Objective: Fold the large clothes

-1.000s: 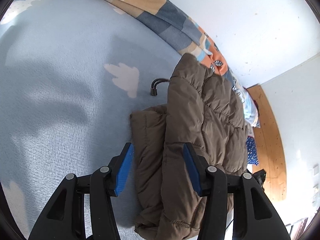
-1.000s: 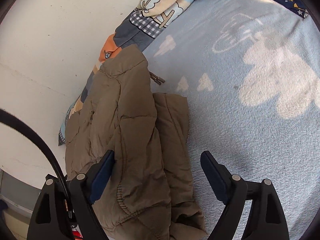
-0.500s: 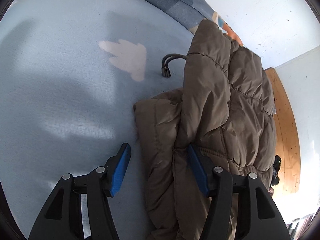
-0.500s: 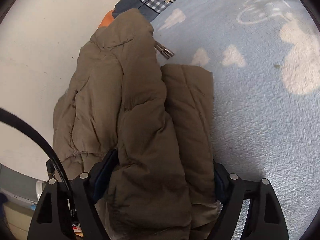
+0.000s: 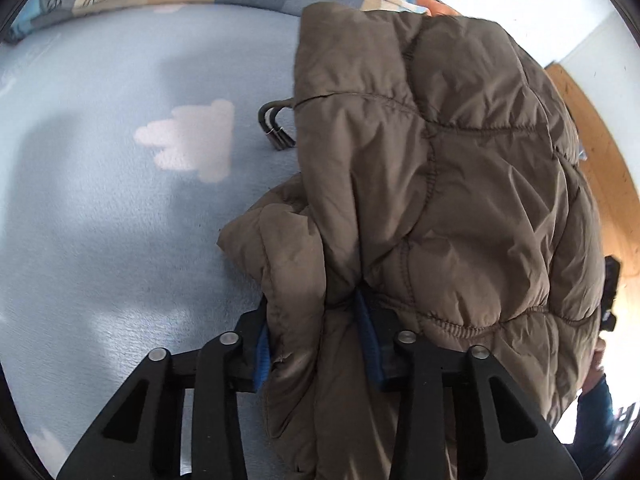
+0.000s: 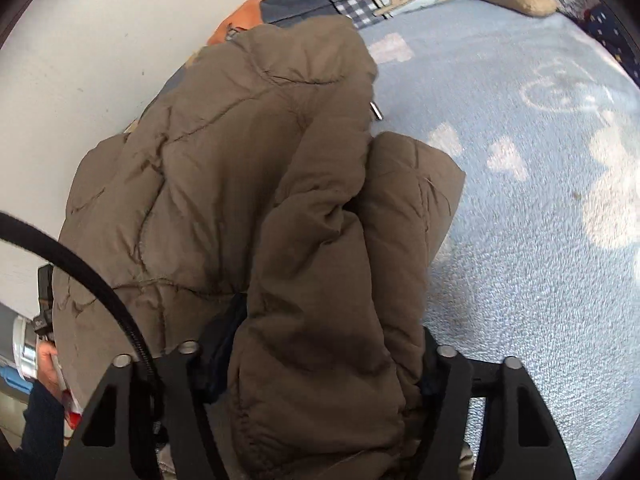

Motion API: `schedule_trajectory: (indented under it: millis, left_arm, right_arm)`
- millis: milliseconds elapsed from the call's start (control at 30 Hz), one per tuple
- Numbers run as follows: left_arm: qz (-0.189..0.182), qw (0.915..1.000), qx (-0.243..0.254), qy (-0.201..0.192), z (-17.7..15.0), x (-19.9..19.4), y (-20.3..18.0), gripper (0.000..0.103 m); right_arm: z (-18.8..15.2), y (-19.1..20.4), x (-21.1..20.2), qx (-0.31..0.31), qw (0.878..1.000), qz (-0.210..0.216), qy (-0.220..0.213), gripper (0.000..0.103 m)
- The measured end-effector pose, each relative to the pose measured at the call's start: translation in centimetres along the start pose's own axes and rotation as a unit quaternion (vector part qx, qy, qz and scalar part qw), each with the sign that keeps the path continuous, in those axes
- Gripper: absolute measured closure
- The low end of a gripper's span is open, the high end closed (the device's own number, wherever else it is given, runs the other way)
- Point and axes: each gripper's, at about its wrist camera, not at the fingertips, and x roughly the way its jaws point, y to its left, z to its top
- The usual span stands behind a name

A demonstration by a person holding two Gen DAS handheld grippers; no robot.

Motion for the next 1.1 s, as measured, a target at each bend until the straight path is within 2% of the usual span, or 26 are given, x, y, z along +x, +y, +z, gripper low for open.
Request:
schedule_trajectory:
  millis: [33, 133, 233, 367, 500, 867, 967, 1000, 1033, 1067, 1100]
  left_arm:
    - [0.012, 0.9999, 0.008, -0.003, 0.0, -0.1, -0.6, 0.072]
    - [0.044, 0.9987, 0.023, -0.013, -0.2, -0.6, -2.0, 0.078]
    - [0.063, 0.9966, 0.041, -0.033, -0.6, -1.7, -3.8, 0.081]
    - [0.06, 0.9951, 0.053, -0.057, -1.2, -3.7, -5.6, 0.082]
    - [0.047, 0.994, 0.064, -0.075, -2.0, -6.5, -6.3, 0.083]
    - [0.015, 0.9892, 0.09, -0.115, -4.0, -14.0, -9.5, 0.085]
    - [0.011, 0.987, 0.091, -0.132, -4.8, -16.4, -10.1, 0.091]
    - [0.006, 0.9853, 0.092, -0.144, -5.2, -17.4, -10.2, 0.102]
    - [-0.019, 0.9836, 0.088, -0.156, -5.7, -18.8, -10.3, 0.103]
    - [-0.026, 0.9828, 0.086, -0.161, -6.1, -19.7, -10.3, 0.103]
    - [-0.011, 0.9829, 0.084, -0.163, -6.7, -20.5, -10.5, 0.103]
  right_arm:
    - [0.2, 1.0, -0.3, -0.021, 1.0, -0.016, -0.002, 0.055]
    - [0.1, 3.8, -0.8, -0.078, 0.994, -0.072, -0.008, 0.065]
    - [0.1, 5.5, -1.8, -0.095, 0.991, -0.095, -0.027, 0.07]
    - [-0.2, 7.8, -3.9, -0.119, 0.985, -0.111, -0.055, 0.071]
    - [-0.7, 8.1, -7.4, -0.137, 0.982, -0.108, -0.07, 0.072]
    - [-1.7, 12.8, -14.7, -0.179, 0.972, -0.095, -0.121, 0.074]
    - [-2.3, 13.6, -16.6, -0.186, 0.97, -0.091, -0.13, 0.074]
    - [-2.6, 13.8, -17.3, -0.189, 0.968, -0.091, -0.135, 0.074]
    - [-3.0, 14.2, -17.9, -0.194, 0.967, -0.092, -0.139, 0.074]
    - [-3.3, 14.6, -18.3, -0.199, 0.965, -0.094, -0.141, 0.074]
    - [-3.7, 14.5, -18.6, -0.203, 0.965, -0.093, -0.14, 0.074]
